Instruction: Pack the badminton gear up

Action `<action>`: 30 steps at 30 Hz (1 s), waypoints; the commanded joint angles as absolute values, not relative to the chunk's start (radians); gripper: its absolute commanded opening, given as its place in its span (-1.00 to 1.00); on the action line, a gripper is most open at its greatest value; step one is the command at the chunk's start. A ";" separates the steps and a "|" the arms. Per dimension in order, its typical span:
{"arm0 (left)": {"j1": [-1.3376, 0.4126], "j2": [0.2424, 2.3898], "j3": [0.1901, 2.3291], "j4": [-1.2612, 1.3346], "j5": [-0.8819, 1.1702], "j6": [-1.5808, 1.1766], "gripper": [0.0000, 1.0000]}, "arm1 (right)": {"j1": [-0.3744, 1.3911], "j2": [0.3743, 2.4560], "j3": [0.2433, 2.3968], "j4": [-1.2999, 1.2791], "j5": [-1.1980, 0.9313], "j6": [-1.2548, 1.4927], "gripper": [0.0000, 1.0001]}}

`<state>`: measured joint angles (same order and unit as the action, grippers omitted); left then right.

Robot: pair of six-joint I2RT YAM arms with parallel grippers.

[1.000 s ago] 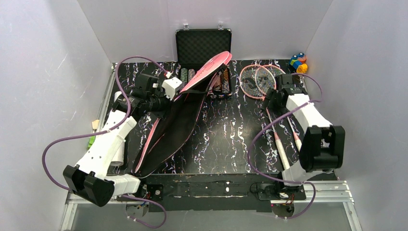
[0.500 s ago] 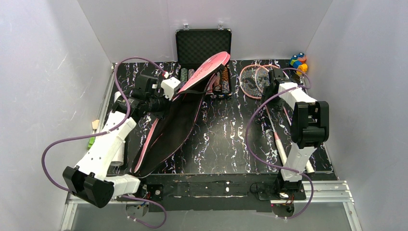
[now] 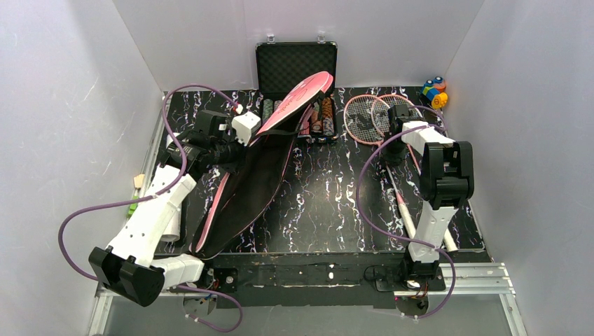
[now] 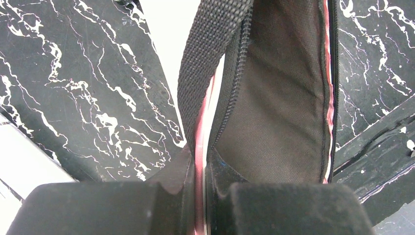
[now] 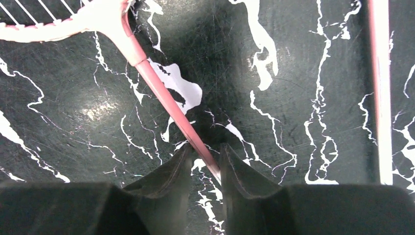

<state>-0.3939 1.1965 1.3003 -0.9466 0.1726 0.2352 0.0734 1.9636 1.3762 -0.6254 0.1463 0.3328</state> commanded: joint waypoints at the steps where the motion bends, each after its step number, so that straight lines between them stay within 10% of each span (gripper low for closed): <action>1: -0.388 1.166 1.300 -0.934 0.195 0.219 -1.00 | 0.082 1.968 1.383 -0.608 0.103 0.339 -0.34; 10: -0.388 1.179 1.287 -0.934 0.203 0.216 -1.00 | 0.130 1.948 1.408 -0.608 0.069 0.378 -0.97; 30: -0.397 1.267 1.215 -0.808 0.121 0.120 -1.00 | 0.301 1.406 1.134 -0.702 0.073 0.461 -0.97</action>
